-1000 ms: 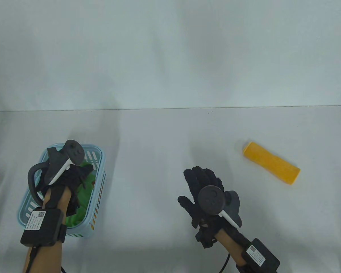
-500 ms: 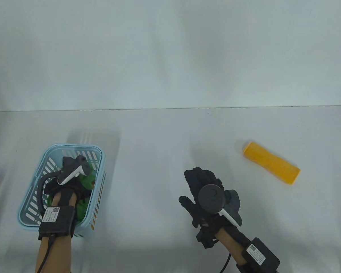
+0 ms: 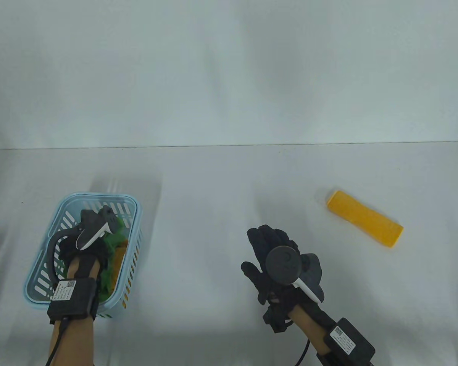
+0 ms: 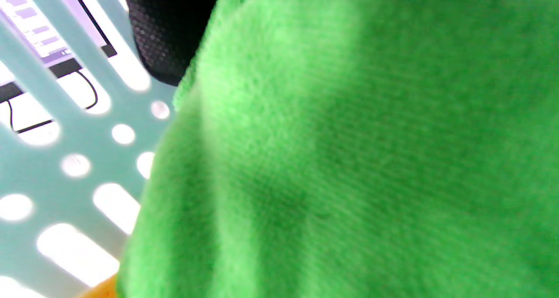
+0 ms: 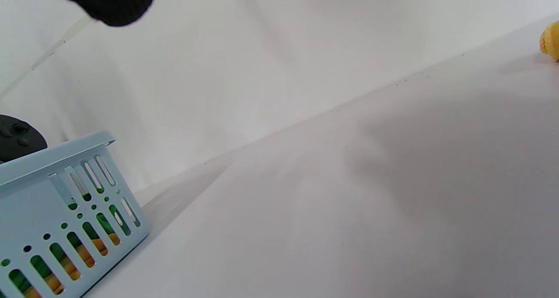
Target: Roll square towel into towel roll
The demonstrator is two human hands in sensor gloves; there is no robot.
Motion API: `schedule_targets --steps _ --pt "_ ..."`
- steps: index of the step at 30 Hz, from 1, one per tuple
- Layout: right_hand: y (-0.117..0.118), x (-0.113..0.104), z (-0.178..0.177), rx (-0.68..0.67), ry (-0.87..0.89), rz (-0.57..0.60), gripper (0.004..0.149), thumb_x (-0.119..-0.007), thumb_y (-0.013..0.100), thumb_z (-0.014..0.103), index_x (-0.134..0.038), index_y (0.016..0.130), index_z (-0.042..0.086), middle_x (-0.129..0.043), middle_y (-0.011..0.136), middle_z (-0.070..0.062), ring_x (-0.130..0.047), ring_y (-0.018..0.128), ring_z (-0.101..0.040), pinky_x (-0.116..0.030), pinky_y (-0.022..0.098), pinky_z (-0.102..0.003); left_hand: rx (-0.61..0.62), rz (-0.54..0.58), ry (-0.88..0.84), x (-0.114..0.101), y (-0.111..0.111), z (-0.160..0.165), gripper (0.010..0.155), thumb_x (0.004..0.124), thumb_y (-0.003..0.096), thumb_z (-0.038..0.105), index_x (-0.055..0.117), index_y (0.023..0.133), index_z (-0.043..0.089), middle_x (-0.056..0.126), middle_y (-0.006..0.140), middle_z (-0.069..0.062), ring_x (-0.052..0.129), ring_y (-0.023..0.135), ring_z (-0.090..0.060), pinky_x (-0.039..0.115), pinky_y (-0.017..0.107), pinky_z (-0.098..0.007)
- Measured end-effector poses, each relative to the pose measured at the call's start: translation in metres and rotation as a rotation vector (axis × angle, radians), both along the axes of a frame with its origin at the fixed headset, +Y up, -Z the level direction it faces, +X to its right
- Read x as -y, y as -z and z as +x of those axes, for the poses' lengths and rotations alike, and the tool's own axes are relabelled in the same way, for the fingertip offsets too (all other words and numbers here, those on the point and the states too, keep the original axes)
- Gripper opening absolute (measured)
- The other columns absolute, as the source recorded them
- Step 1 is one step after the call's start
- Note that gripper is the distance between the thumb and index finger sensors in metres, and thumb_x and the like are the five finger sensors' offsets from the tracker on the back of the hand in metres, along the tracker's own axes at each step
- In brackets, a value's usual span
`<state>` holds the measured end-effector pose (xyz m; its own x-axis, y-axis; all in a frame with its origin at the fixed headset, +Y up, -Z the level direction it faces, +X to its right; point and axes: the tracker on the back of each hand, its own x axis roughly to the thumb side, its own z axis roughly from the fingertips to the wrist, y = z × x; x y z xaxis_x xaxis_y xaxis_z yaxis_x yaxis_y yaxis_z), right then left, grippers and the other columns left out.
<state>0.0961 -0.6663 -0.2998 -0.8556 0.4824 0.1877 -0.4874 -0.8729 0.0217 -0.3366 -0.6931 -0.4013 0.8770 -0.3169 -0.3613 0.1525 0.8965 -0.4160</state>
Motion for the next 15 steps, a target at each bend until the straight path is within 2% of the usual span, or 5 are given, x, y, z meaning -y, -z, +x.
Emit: schedule_targets --steps 5,15 --pt "0.001 0.000 0.001 0.006 0.008 -0.004 0.077 -0.068 0.035 0.059 -0.030 0.099 0.041 -0.029 0.112 0.007 -0.034 0.108 -0.033 -0.035 0.075 -0.064 -0.019 0.057 -0.002 -0.018 -0.003 -0.002 0.059 0.084 0.0370 0.038 0.070 0.094 0.036 0.077 0.098 0.004 0.096 0.078 -0.027 0.078 0.062 -0.048" --pt "0.002 0.000 0.004 0.014 0.016 -0.010 0.077 -0.068 0.035 0.059 -0.030 0.099 0.040 -0.029 0.112 0.007 -0.035 0.108 -0.033 -0.036 0.075 -0.064 -0.061 0.249 -0.082 -0.089 -0.021 -0.005 0.058 0.083 0.0375 0.036 0.070 0.094 0.033 0.078 0.096 0.001 0.100 0.070 -0.025 0.081 0.059 -0.046"
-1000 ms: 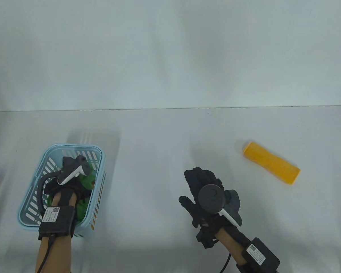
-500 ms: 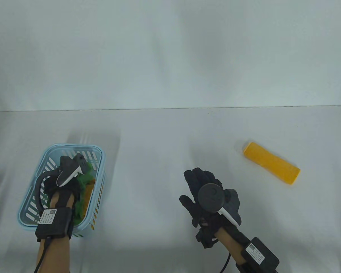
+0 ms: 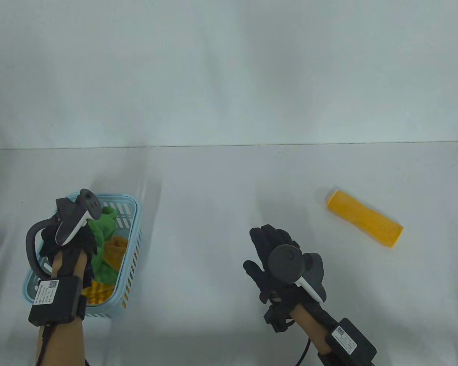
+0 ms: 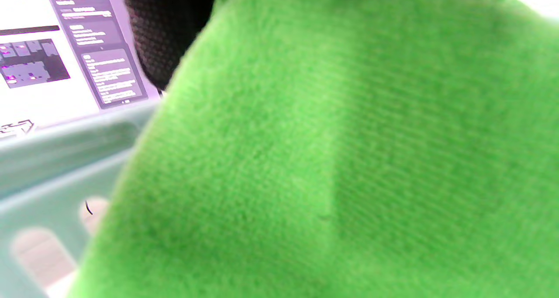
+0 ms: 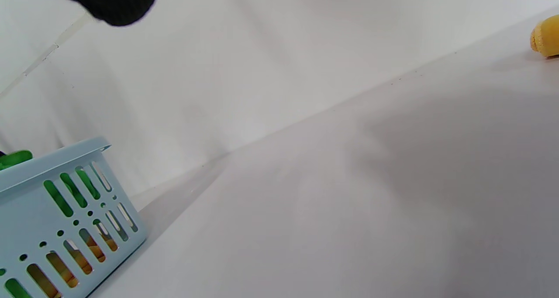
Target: Roll square towel into towel roll
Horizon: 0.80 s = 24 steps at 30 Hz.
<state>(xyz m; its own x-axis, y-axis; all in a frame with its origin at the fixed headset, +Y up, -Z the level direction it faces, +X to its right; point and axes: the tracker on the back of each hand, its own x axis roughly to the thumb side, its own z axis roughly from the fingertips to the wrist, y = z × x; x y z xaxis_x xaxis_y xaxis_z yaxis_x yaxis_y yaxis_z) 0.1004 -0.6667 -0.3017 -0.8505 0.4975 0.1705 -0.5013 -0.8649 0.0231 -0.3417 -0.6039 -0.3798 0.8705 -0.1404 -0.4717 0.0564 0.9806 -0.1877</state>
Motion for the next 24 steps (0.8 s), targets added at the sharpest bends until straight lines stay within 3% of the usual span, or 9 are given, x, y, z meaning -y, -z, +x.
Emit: schedule_targets --steps 8,14,24 --pt "0.001 0.000 0.005 0.015 0.014 -0.008 0.077 -0.068 0.035 0.058 -0.031 0.099 0.040 -0.031 0.112 0.007 -0.035 0.108 -0.033 -0.036 0.075 -0.064 0.045 0.183 -0.055 -0.058 -0.018 0.013 0.058 0.083 0.0379 0.036 0.070 0.095 0.033 0.078 0.096 0.001 0.099 0.071 -0.025 0.080 0.060 -0.046" --pt "0.004 0.002 0.010 0.033 0.028 -0.024 0.076 -0.068 0.035 0.058 -0.031 0.100 0.040 -0.032 0.112 0.006 -0.035 0.108 -0.033 -0.036 0.075 -0.064 0.133 0.383 -0.159 -0.099 -0.035 0.031 0.058 0.083 0.0384 0.037 0.069 0.095 0.034 0.077 0.096 0.001 0.099 0.070 -0.024 0.080 0.060 -0.045" --pt "0.006 0.004 0.014 0.051 0.039 -0.039 0.076 -0.068 0.035 0.058 -0.033 0.100 0.039 -0.033 0.112 0.006 -0.036 0.108 -0.034 -0.037 0.075 -0.064 0.318 0.576 -0.382 -0.143 -0.055 0.074 0.058 0.082 0.0392 0.039 0.068 0.096 0.034 0.076 0.096 0.002 0.099 0.070 -0.023 0.080 0.060 -0.045"
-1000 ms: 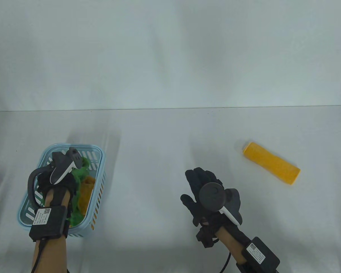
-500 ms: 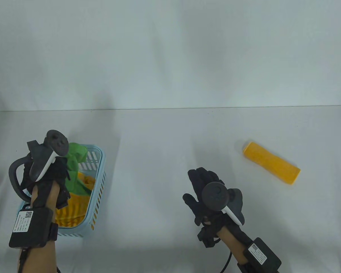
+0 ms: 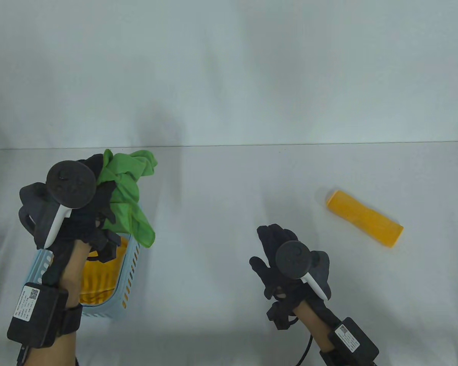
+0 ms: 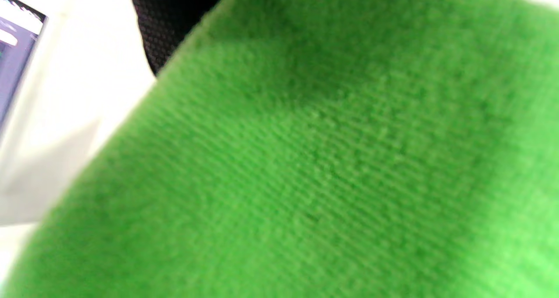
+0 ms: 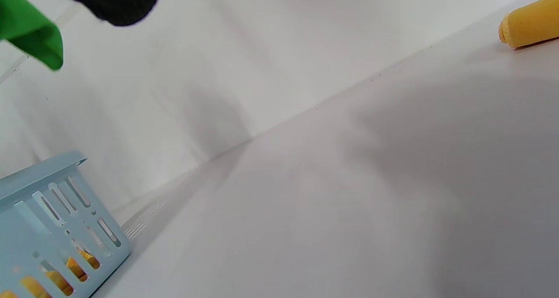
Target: Roll square towel into towel roll
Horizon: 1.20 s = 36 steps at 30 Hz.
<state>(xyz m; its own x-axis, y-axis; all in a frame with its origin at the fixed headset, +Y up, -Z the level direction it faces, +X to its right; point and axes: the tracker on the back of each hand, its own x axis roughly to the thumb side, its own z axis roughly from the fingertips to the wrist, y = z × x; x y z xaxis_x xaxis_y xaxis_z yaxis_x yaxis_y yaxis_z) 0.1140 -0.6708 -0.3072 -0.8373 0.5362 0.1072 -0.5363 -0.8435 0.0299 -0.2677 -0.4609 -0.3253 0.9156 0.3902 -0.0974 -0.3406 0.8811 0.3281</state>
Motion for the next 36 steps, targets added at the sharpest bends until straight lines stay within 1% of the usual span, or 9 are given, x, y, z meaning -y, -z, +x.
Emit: schedule_targets --steps 3,6,10,15,19,23,29,33,36 --pt "0.000 0.000 0.000 0.002 0.003 -0.002 0.076 -0.068 0.035 0.058 -0.033 0.100 0.039 -0.034 0.112 0.006 -0.037 0.108 -0.034 -0.037 0.075 -0.064 0.094 0.007 -0.072 0.003 -0.003 0.017 0.058 0.082 0.0393 0.039 0.068 0.096 0.034 0.076 0.096 0.001 0.098 0.070 -0.023 0.080 0.061 -0.044" --pt "0.000 0.000 0.001 0.007 0.009 -0.002 0.075 -0.068 0.035 0.058 -0.033 0.100 0.039 -0.034 0.112 0.006 -0.037 0.107 -0.034 -0.037 0.075 -0.064 0.177 0.006 -0.125 0.020 -0.006 0.036 0.059 0.082 0.0393 0.039 0.068 0.096 0.034 0.076 0.097 0.002 0.098 0.071 -0.023 0.080 0.061 -0.045" --pt "0.002 -0.001 0.006 0.027 0.026 -0.006 0.075 -0.068 0.035 0.058 -0.034 0.100 0.039 -0.034 0.112 0.006 -0.037 0.108 -0.034 -0.037 0.075 -0.063 0.254 -0.023 -0.163 0.058 -0.007 0.060 0.059 0.082 0.0393 0.039 0.068 0.096 0.034 0.076 0.097 0.002 0.098 0.072 -0.023 0.079 0.061 -0.045" --pt "0.006 0.002 0.014 0.056 0.055 -0.030 0.075 -0.068 0.035 0.057 -0.035 0.100 0.039 -0.036 0.112 0.006 -0.037 0.107 -0.034 -0.038 0.075 -0.064 0.302 -0.076 -0.183 0.107 -0.008 0.080 0.059 0.083 0.0391 0.039 0.068 0.096 0.034 0.076 0.097 0.002 0.098 0.072 -0.023 0.079 0.061 -0.045" --pt "0.009 0.004 0.020 0.076 0.081 -0.043 0.074 -0.068 0.035 0.057 -0.036 0.100 0.038 -0.037 0.111 0.005 -0.038 0.107 -0.034 -0.038 0.074 -0.063 0.314 -0.103 -0.182 0.134 -0.009 0.084 0.059 0.083 0.0390 0.039 0.068 0.096 0.034 0.076 0.097 0.002 0.097 0.073 -0.024 0.079 0.062 -0.046" --pt "0.011 0.006 0.023 0.087 0.093 -0.050 0.074 -0.068 0.036 0.057 -0.037 0.100 0.038 -0.038 0.111 0.005 -0.039 0.107 -0.034 -0.039 0.074 -0.063 0.314 -0.119 -0.168 0.150 -0.010 0.084 0.059 0.083 0.0391 0.038 0.068 0.096 0.034 0.075 0.098 0.002 0.096 0.074 -0.024 0.078 0.063 -0.046" --pt "0.012 0.006 0.022 0.088 0.111 -0.039 0.073 -0.068 0.036 0.056 -0.039 0.099 0.037 -0.041 0.110 0.005 -0.042 0.106 -0.034 -0.040 0.074 -0.063 0.331 -0.135 -0.089 0.167 -0.016 0.088 0.059 0.084 0.0386 0.038 0.068 0.096 0.035 0.075 0.099 0.003 0.096 0.075 -0.024 0.078 0.063 -0.046" --pt "0.012 0.005 0.020 0.070 0.131 -0.015 0.071 -0.069 0.036 0.055 -0.041 0.099 0.037 -0.043 0.110 0.005 -0.044 0.106 -0.034 -0.042 0.074 -0.063 0.328 -0.152 -0.044 0.176 -0.018 0.096 0.060 0.084 0.0385 0.037 0.068 0.096 0.036 0.074 0.100 0.004 0.094 0.078 -0.025 0.077 0.064 -0.047" --pt "0.009 0.000 0.016 0.034 0.158 0.013 0.070 -0.070 0.035 0.055 -0.044 0.098 0.037 -0.045 0.109 0.006 -0.046 0.106 -0.033 -0.043 0.074 -0.063 0.350 -0.168 -0.020 0.181 -0.019 0.103 0.060 0.084 0.0382 0.036 0.068 0.096 0.036 0.074 0.100 0.004 0.094 0.079 -0.025 0.076 0.065 -0.047"
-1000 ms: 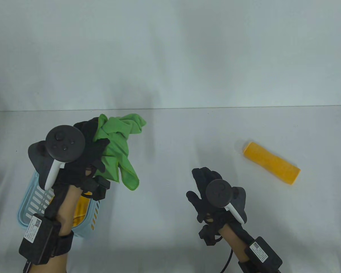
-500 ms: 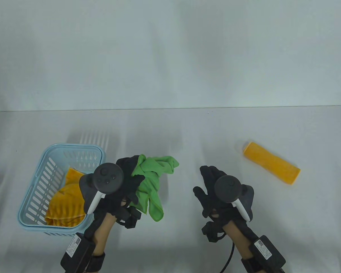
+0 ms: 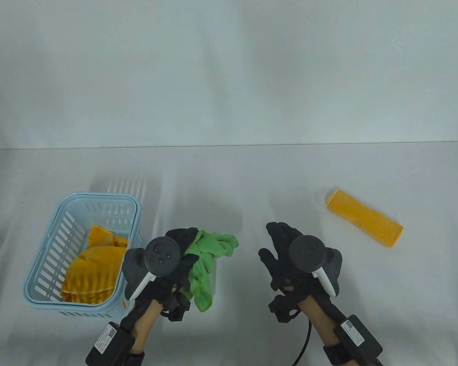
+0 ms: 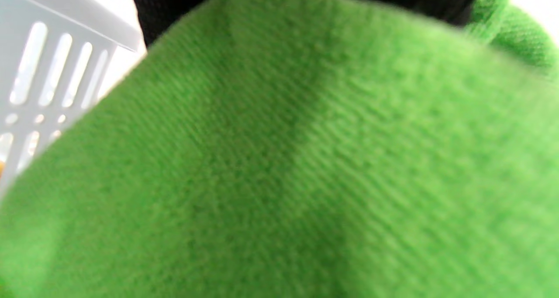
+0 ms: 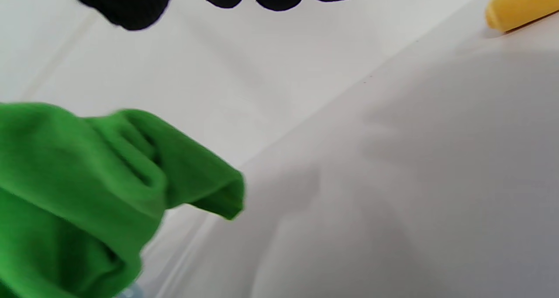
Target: Roll square towel into towel roll
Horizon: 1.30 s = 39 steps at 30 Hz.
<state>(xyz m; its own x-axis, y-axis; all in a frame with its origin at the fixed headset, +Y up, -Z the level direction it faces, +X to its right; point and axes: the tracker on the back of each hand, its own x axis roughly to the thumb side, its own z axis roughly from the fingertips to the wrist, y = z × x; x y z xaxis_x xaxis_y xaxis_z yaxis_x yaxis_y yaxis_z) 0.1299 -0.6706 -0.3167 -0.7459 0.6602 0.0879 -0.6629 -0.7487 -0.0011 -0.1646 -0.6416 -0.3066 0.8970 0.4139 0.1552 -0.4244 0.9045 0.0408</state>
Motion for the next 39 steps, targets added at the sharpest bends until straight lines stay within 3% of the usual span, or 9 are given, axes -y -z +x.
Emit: schedule_targets --steps 10,18,27,37,39 --pt "-0.011 -0.028 -0.033 -0.213 0.050 0.128 0.065 -0.079 0.035 0.047 -0.053 0.094 0.038 -0.060 0.103 0.007 -0.059 0.101 -0.032 -0.053 0.071 -0.060 0.150 -0.011 0.103 0.008 -0.004 0.038 0.061 0.086 0.0370 0.035 0.068 0.095 0.036 0.074 0.099 0.006 0.094 0.080 -0.023 0.076 0.066 -0.046" --pt "-0.011 -0.026 -0.046 -0.233 -0.041 0.124 0.055 -0.085 0.034 0.041 -0.064 0.084 0.035 -0.073 0.090 0.007 -0.070 0.093 -0.029 -0.057 0.069 -0.058 0.203 -0.003 0.175 0.012 -0.007 0.060 0.061 0.086 0.0368 0.036 0.068 0.095 0.036 0.074 0.099 0.006 0.094 0.080 -0.023 0.076 0.066 -0.046" --pt "-0.008 -0.021 -0.052 -0.228 -0.064 0.125 0.043 -0.084 0.035 0.039 -0.072 0.076 0.034 -0.079 0.082 0.007 -0.076 0.088 -0.028 -0.060 0.068 -0.057 0.218 -0.024 0.195 0.017 -0.005 0.065 0.061 0.086 0.0367 0.036 0.068 0.095 0.036 0.074 0.099 0.006 0.093 0.080 -0.023 0.076 0.066 -0.046" --pt "-0.003 -0.023 -0.047 -0.205 0.047 0.118 0.040 -0.080 0.037 0.036 -0.071 0.076 0.036 -0.080 0.089 0.007 -0.082 0.085 -0.028 -0.065 0.065 -0.056 0.166 -0.033 0.197 0.025 0.002 0.068 0.081 0.085 0.0372 0.039 0.044 0.107 0.030 0.063 0.104 0.005 0.089 0.084 -0.018 0.075 0.068 -0.043" --pt "-0.001 -0.025 -0.047 -0.207 0.076 0.109 0.040 -0.080 0.037 0.035 -0.071 0.075 0.037 -0.086 0.084 0.006 -0.088 0.080 -0.027 -0.067 0.064 -0.055 0.162 -0.044 0.189 0.027 0.003 0.068 0.083 0.085 0.0372 0.039 0.042 0.107 0.029 0.061 0.105 0.004 0.088 0.084 -0.017 0.075 0.068 -0.043"
